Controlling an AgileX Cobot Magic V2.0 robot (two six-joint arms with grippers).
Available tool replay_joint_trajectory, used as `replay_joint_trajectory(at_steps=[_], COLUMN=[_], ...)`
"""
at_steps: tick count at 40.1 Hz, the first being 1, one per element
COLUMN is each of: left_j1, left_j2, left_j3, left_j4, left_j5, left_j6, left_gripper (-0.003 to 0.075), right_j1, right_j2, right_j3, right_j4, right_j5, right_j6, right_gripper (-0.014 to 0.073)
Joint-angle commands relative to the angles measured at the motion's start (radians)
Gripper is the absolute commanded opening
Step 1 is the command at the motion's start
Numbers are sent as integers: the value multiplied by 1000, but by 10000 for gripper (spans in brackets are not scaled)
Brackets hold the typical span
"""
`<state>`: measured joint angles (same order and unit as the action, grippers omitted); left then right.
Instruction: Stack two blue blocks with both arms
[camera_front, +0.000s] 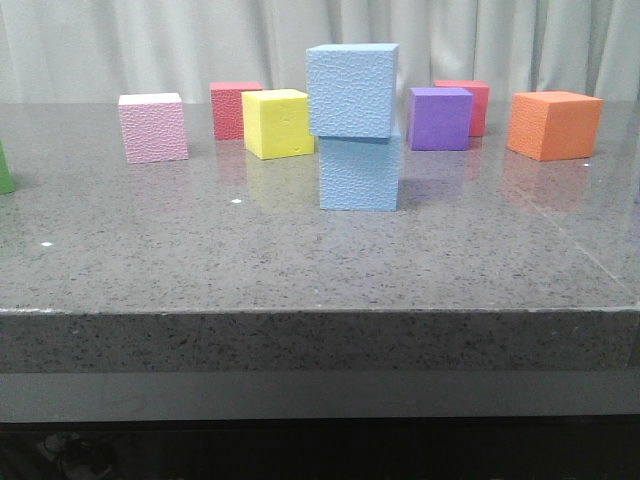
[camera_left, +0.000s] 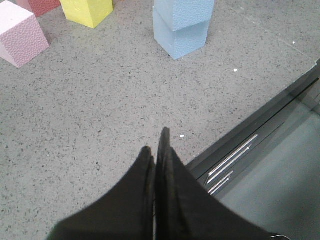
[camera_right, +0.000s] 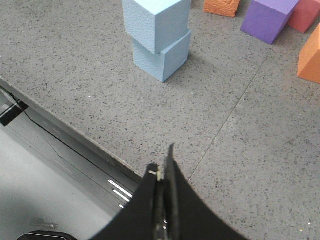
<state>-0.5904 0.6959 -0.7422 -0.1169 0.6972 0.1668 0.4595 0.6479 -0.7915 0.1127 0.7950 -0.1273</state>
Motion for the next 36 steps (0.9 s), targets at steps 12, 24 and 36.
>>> replay_joint_trajectory(at_steps=[12, 24, 36], left_j1=[342, 498, 508], left_j2=[-334, -650, -726], left_j3=[349, 666, 760], left_j4=[-1, -21, -62], left_j5=[-382, -576, -624], left_j6=[1, 1, 1], left_gripper=[-18, -18, -18], right_j1=[-8, -8, -8], right_j2=[-1, -1, -1], right_j3=[-27, -27, -27], right_j4=[8, 8, 8], right_j5=[-62, -62, -61], right_j6=[-4, -4, -4], right_gripper=[-69, -69, -69])
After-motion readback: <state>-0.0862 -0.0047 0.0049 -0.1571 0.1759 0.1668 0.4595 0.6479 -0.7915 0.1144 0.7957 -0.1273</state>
